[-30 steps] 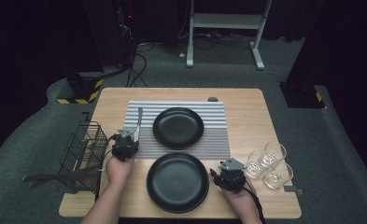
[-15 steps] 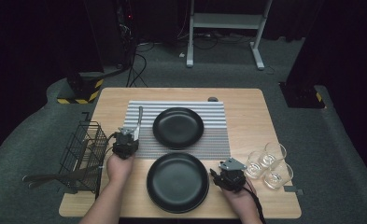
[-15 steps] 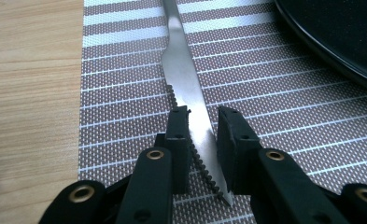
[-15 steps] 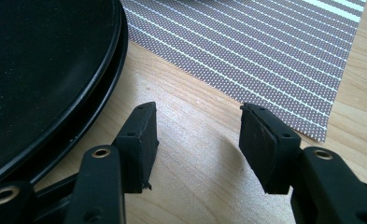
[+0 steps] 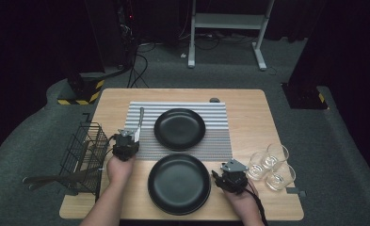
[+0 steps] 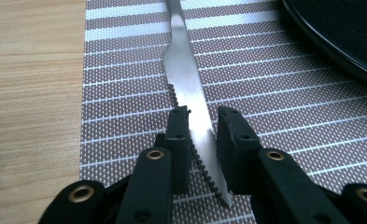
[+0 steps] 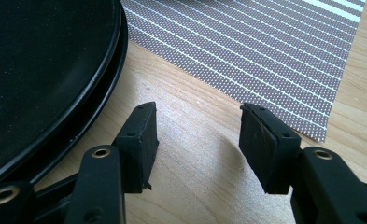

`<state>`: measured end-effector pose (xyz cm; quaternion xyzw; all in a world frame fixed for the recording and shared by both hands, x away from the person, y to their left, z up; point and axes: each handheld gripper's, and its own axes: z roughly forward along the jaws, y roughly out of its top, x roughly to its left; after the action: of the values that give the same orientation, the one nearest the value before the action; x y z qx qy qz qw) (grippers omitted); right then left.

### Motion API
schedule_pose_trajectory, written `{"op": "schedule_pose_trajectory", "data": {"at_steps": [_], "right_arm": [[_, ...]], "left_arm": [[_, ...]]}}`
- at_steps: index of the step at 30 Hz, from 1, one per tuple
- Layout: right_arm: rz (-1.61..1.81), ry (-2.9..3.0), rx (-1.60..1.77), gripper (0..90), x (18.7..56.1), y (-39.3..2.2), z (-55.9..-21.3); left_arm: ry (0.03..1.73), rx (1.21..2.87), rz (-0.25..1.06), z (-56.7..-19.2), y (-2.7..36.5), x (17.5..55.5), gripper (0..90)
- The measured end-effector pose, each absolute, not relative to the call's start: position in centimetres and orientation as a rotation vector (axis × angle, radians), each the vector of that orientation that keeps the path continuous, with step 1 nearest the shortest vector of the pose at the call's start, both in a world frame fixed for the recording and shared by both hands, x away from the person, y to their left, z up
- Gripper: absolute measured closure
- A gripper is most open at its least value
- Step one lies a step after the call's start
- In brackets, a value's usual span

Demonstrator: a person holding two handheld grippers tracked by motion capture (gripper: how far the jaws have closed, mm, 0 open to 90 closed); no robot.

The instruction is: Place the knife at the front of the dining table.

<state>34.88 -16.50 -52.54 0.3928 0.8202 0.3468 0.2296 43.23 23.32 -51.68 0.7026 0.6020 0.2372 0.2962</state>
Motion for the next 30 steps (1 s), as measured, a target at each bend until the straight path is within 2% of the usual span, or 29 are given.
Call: {"op": "schedule_pose_trajectory", "data": {"at_steps": [30], "right_arm": [[0.955, 2.258, 1.082, 46.9, 34.89, -16.5, -52.55]], "left_arm": [[1.603, 1.867, 0.628, -51.7, 23.46, 43.24, 74.1]]}}
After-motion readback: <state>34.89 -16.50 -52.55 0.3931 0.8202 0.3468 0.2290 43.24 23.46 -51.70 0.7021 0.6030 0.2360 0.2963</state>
